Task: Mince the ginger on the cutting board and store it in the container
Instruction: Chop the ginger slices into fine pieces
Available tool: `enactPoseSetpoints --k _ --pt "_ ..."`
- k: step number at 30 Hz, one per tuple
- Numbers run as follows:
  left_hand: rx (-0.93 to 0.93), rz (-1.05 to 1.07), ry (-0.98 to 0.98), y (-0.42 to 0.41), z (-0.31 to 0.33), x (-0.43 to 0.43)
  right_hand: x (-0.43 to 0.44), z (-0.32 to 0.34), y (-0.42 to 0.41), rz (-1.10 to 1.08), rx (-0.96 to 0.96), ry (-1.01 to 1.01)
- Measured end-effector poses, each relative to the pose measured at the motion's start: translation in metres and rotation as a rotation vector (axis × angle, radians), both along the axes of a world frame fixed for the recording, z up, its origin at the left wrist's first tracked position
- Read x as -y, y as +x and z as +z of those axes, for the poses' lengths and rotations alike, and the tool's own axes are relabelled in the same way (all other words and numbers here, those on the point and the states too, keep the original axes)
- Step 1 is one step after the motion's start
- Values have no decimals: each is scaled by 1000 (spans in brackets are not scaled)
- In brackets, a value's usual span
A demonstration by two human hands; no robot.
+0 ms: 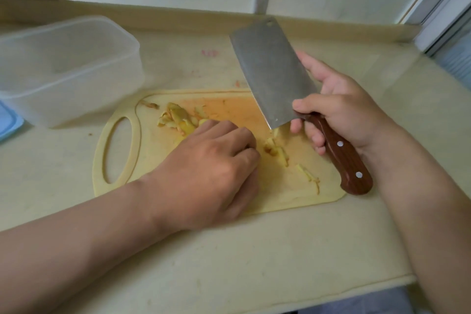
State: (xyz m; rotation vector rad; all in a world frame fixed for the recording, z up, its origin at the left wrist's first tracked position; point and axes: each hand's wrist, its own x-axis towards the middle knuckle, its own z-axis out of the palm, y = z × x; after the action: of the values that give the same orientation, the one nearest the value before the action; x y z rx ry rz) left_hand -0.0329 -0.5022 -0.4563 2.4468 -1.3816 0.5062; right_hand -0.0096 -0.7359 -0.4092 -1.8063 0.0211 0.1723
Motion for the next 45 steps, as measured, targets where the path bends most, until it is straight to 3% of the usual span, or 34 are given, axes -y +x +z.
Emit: enactPoseSetpoints --k 4,7,8,10,12,13,19,22,26,30,36,45 --pt "-36 64 -76 -2 12 9 8 3 1 22 -11 91" --pt "-372 280 -423 3 32 29 12 6 0 29 10 165" --pt "-571 379 -569 6 38 36 13 6 -1 32 21 192" --pt "-1180 515 -944 17 46 51 14 8 -3 32 35 233" --pt "-1707 455 -1228 21 55 62 15 8 -5 38 39 242" --pt "-1828 394 -1264 21 56 64 15 8 -5 44 42 234" --pt "-1942 232 -1272 16 61 61 18 8 -8 48 49 171" --pt "-1886 265 -1292 15 62 54 18 8 -9 53 41 143" --pt "-1641 494 -1258 13 60 43 22 10 -10 12 40 114" --pt "-1317 609 -943 6 59 39 26 13 -15 12 41 90" --pt "-731 602 -347 -6 55 40 28 15 -27 66 12 25" --pt "-301 658 -148 -18 50 15 11 31 -67 246 -49 -304"
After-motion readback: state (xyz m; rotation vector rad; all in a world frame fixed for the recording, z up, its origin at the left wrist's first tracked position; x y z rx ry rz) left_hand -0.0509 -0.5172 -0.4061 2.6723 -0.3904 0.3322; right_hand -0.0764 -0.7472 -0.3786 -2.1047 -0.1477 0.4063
